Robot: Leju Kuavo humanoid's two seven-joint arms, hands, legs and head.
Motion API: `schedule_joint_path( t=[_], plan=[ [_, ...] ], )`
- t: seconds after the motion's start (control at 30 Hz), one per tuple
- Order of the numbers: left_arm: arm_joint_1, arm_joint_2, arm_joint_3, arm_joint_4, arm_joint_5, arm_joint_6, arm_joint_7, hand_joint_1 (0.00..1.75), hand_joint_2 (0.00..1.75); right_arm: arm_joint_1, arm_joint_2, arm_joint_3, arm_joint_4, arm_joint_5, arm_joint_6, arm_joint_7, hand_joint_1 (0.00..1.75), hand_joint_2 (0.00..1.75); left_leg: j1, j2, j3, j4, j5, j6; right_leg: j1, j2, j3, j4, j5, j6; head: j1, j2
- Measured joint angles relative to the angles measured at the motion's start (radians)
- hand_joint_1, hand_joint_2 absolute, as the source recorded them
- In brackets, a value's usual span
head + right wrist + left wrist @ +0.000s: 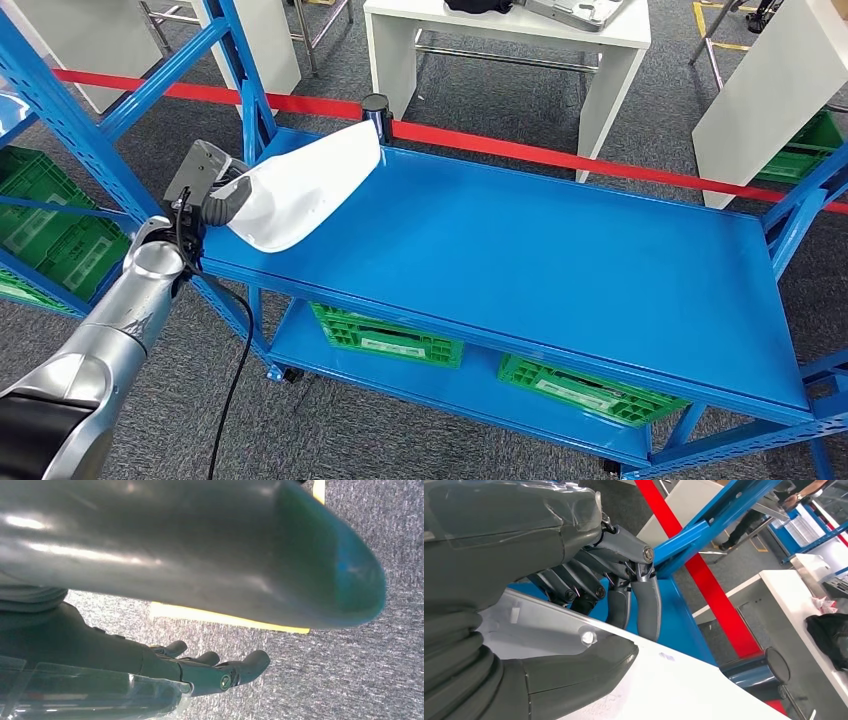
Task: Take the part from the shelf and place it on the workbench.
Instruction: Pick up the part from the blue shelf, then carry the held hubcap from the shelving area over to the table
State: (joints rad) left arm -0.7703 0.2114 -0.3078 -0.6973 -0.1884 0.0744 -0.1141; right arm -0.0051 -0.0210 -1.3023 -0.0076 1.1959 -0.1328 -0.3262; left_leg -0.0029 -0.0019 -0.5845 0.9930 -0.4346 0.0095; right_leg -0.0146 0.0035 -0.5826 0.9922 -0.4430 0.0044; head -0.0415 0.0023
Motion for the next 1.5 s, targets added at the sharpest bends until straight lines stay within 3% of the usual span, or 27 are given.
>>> schedule_joint_path(
  t=[0.6,1.03,1.13,1.2,1.27,1.33,1.4,1.43,1.5],
  plan=[
    [-0.011,0.002,0.004,-0.031,0.001,-0.009,-0.021,1.75,1.75,-0.002,-0.001,0.002,0.000,0.000,0.016,-0.008,0.00,0.00,0.000,0.000,0.000,0.000,0.000,0.000,0.000,0.000,0.000,0.000,0.000,0.000,0.000,0.000],
    [-0.014,0.033,-0.037,-0.327,0.044,-0.110,0.003,1.75,1.75,-0.010,-0.003,0.008,0.000,-0.002,0.069,-0.022,0.00,0.00,-0.004,-0.001,-0.002,0.005,-0.002,0.002,-0.005,0.000,0.000,-0.001,0.001,0.003,0.000,0.000],
    [-0.039,0.036,-0.084,-0.407,0.073,-0.125,0.040,1.75,1.75,-0.010,-0.006,0.008,0.000,-0.003,0.102,-0.011,0.00,0.00,-0.005,-0.002,-0.006,0.008,-0.003,0.008,-0.007,-0.002,0.000,-0.003,0.004,0.007,0.000,0.000],
    [-0.062,0.037,-0.109,-0.446,0.094,-0.124,0.058,1.75,1.75,-0.009,-0.009,0.008,0.000,-0.003,0.114,-0.009,0.00,0.00,-0.004,-0.002,-0.001,-0.001,0.002,0.017,-0.008,-0.002,-0.001,-0.002,0.003,0.012,0.000,0.000],
    [-0.083,0.037,-0.129,-0.471,0.106,-0.123,0.063,1.75,1.75,-0.009,-0.012,0.008,0.000,-0.003,0.120,-0.009,0.00,0.00,-0.001,0.001,0.006,-0.017,0.011,0.030,-0.008,-0.002,-0.025,0.048,-0.026,0.009,0.001,0.000],
    [-0.093,0.037,-0.145,-0.485,0.112,-0.123,0.063,1.75,1.75,-0.008,-0.016,0.008,0.000,-0.003,0.123,-0.009,0.00,0.00,-0.001,0.003,0.008,-0.021,0.016,0.036,-0.007,-0.002,-0.083,0.175,-0.086,-0.001,0.002,0.000],
    [-0.093,0.037,-0.159,-0.489,0.118,-0.123,0.061,1.75,1.75,-0.007,-0.017,0.007,0.000,-0.005,0.121,-0.010,0.00,0.00,-0.003,0.004,0.005,-0.019,0.018,0.037,-0.009,-0.002,-0.132,0.285,-0.124,0.000,0.003,0.000],
    [-0.092,0.038,-0.166,-0.491,0.123,-0.123,0.058,1.75,1.75,-0.007,-0.018,0.007,0.000,-0.005,0.119,-0.013,0.00,0.00,-0.002,0.003,0.003,-0.017,0.018,0.036,-0.011,-0.002,-0.132,0.289,-0.120,0.007,0.003,0.000],
    [-0.091,0.041,-0.177,-0.497,0.135,-0.123,0.055,1.75,1.75,-0.009,-0.018,0.007,0.000,-0.006,0.110,-0.023,0.00,0.00,0.000,0.001,-0.001,-0.009,0.016,0.031,-0.017,-0.004,-0.074,0.183,-0.073,0.027,0.003,0.000]
  ],
)
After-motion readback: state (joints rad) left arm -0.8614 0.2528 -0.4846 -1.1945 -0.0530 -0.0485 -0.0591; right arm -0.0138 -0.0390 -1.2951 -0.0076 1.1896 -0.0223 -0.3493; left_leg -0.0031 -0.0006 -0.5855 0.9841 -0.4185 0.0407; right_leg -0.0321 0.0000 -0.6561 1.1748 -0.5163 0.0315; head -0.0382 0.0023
